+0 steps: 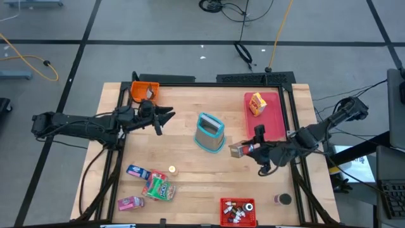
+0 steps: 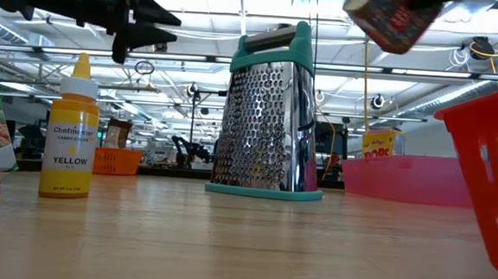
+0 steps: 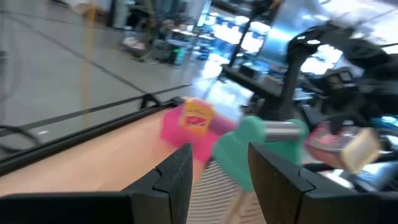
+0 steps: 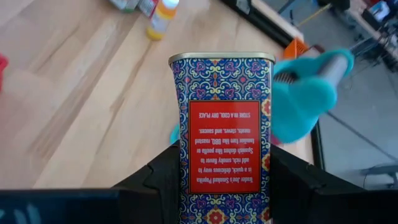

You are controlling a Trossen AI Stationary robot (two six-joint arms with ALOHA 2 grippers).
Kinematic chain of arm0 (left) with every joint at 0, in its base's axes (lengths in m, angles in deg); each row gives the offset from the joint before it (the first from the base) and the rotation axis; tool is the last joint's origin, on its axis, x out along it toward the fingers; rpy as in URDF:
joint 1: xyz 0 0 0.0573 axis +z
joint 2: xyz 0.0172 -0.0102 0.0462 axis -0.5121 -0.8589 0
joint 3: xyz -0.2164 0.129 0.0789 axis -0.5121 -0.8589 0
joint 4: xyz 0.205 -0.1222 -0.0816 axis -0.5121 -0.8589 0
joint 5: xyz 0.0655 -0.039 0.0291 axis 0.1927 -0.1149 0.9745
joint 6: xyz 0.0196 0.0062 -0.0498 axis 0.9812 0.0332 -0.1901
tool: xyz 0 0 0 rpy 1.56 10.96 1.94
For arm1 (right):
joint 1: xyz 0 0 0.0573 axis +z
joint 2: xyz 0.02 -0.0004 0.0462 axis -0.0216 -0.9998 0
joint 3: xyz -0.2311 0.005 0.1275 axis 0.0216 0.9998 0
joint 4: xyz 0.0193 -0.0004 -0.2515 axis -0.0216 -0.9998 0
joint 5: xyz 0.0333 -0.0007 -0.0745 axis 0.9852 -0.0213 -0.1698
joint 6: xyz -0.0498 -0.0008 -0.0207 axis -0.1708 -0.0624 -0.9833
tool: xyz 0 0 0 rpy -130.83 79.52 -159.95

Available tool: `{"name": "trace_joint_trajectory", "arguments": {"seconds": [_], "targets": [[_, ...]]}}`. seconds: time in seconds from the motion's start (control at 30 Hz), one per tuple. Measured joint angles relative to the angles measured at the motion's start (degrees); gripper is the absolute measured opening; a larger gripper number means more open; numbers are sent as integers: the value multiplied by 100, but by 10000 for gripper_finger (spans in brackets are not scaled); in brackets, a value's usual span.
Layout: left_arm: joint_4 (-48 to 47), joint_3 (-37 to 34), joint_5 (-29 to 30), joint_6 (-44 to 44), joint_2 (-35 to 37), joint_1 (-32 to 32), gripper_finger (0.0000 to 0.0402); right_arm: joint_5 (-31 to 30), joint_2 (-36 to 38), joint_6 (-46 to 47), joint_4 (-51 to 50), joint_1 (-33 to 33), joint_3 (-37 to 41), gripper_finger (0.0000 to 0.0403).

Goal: Pick & Place Kitchen Items
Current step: Put the red seasoning can into the orange bin

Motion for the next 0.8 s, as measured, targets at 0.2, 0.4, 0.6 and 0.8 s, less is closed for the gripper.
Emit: {"name": "trace_joint_trajectory", "arguments": {"seconds": [0.2,0.4,0.6,0.8], "targets": [[496,0,-706,-3,0,-81,157,117,-296,-667,1001,-293,-21,164],[838,0,-755,-198,0,-275,157,91,-657,-1353,1509,-478,-482,164],[900,0,-755,-844,0,-422,157,-440,-1023,-3149,2637,-518,-557,164],[1262,0,-1053,-1300,-41,-589,157,-957,-1554,-4666,3719,-666,-564,164]]}}
